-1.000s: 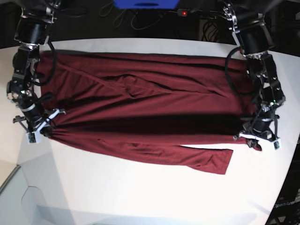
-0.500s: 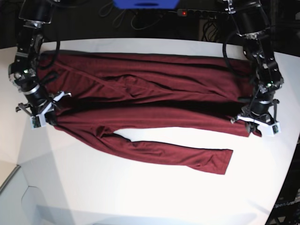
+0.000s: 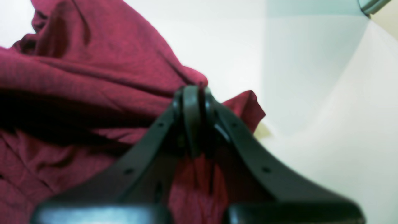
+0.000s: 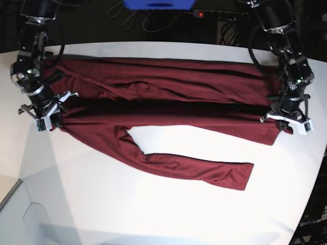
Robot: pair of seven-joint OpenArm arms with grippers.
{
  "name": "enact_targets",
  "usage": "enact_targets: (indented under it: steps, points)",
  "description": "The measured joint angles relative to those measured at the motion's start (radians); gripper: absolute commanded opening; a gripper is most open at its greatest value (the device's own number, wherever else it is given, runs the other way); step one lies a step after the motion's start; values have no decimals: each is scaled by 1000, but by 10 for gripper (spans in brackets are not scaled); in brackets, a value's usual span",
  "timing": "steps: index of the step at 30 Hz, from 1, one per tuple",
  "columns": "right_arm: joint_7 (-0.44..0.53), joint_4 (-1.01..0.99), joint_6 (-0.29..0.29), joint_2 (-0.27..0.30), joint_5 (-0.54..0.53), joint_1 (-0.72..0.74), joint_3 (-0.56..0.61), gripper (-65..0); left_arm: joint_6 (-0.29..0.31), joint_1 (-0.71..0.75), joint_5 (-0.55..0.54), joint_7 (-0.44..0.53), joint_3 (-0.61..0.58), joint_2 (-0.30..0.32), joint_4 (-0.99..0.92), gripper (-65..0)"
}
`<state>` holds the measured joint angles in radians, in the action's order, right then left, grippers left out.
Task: Layout the t-shirt on the table in an organized manner, then fold the t-shirt properly
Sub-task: 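Drag the hem with both grippers toward the collar edge, folding the shirt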
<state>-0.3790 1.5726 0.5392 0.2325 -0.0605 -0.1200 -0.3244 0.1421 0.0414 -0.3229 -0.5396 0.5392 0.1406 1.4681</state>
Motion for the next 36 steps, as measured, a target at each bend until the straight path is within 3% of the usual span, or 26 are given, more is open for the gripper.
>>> enact_targets:
  steps: [29,32,36]
  points:
    - [-3,-45,0,2,3,-64,7,-650,1,39,0,3,-5,-13,-42,-643]
    - [-1,-51,14,18,3,-66,9,-635,3,50,0,-12,-5,-13,-42,-567]
    - [-2,-49,82,18,4,-64,6,-510,3,47,0,-121,-4,-14,-40,-370]
